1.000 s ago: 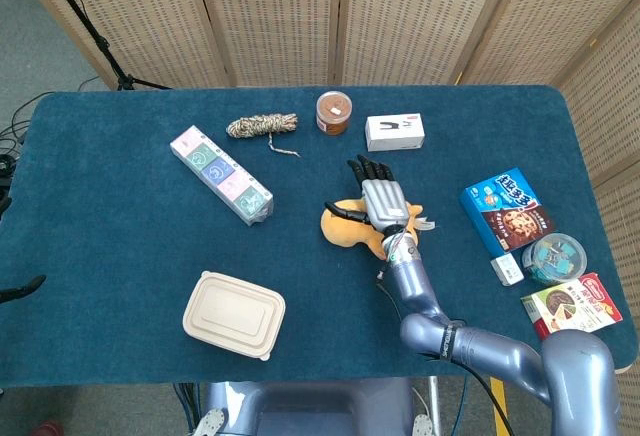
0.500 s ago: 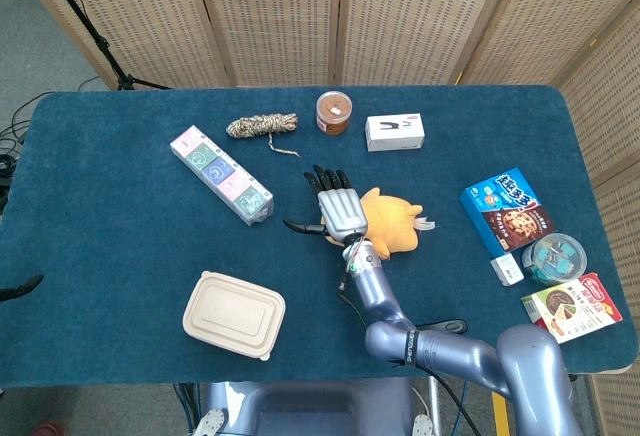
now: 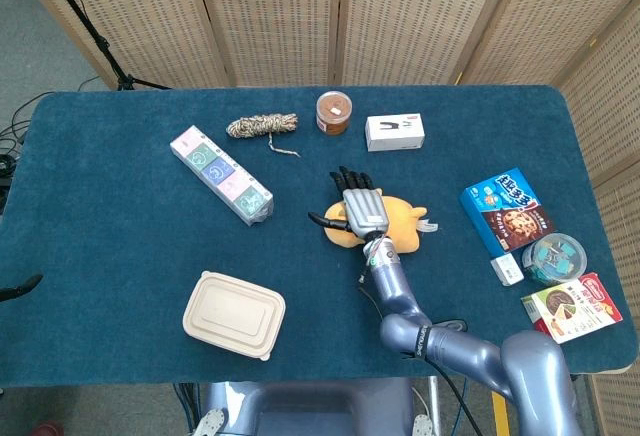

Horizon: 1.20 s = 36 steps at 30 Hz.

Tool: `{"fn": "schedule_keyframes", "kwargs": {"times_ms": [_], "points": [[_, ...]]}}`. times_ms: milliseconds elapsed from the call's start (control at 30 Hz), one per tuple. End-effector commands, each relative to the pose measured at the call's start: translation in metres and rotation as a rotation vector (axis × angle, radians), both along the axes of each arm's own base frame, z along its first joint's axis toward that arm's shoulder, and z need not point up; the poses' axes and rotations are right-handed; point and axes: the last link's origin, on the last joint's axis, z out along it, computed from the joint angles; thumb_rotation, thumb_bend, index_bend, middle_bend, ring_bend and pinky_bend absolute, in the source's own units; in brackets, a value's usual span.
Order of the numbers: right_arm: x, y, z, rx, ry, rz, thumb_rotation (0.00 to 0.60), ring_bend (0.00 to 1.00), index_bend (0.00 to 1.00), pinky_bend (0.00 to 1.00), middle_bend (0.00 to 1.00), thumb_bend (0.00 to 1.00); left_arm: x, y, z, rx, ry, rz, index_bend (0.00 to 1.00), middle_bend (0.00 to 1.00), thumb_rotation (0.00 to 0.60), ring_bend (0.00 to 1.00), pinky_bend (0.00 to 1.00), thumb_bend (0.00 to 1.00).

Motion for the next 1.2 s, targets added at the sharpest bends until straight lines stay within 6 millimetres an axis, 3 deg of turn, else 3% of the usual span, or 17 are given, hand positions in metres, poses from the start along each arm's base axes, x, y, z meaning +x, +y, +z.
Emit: {"fn": "schedule_keyframes", "kwargs": {"times_ms": [33, 433, 633, 900, 1200], "points": [[-0.016, -0.004, 0.01, -0.02, 0.003, -0.022, 0.001, 0.0, 0.0, 0.0, 0.0, 0.0, 0.001, 0.0, -0.001, -0.001, 0.001, 0.001, 0.0, 0.0, 0.6, 0.0, 0.0, 0.0], [-0.052, -0.003, 0.042, -0.066, -0.033, -0.08, 0.001, 0.0, 0.0, 0.0, 0.0, 0.0, 0.003, 0.002, -0.006, -0.011, 0.016, 0.003, 0.0, 0.0, 0.6, 0.0, 0.0, 0.0], [-0.054, 0.007, 0.053, -0.078, -0.057, -0.075, 0.0, 0.0, 0.0, 0.0, 0.0, 0.0, 0.004, 0.002, -0.007, -0.013, 0.017, 0.003, 0.0, 0.0, 0.6, 0.0, 0.0, 0.0], [-0.017, 0.016, 0.049, -0.075, -0.057, 0.036, 0.001, 0.0, 0.0, 0.0, 0.0, 0.0, 0.004, 0.001, -0.006, -0.014, 0.012, -0.002, 0.0, 0.0, 0.6, 0.0, 0.0, 0.0], [0.031, 0.037, 0.022, -0.049, -0.019, 0.172, 0.001, 0.0, 0.0, 0.0, 0.0, 0.0, 0.003, 0.001, -0.004, -0.014, 0.005, -0.003, 0.0, 0.0, 0.6, 0.0, 0.0, 0.0]]}}
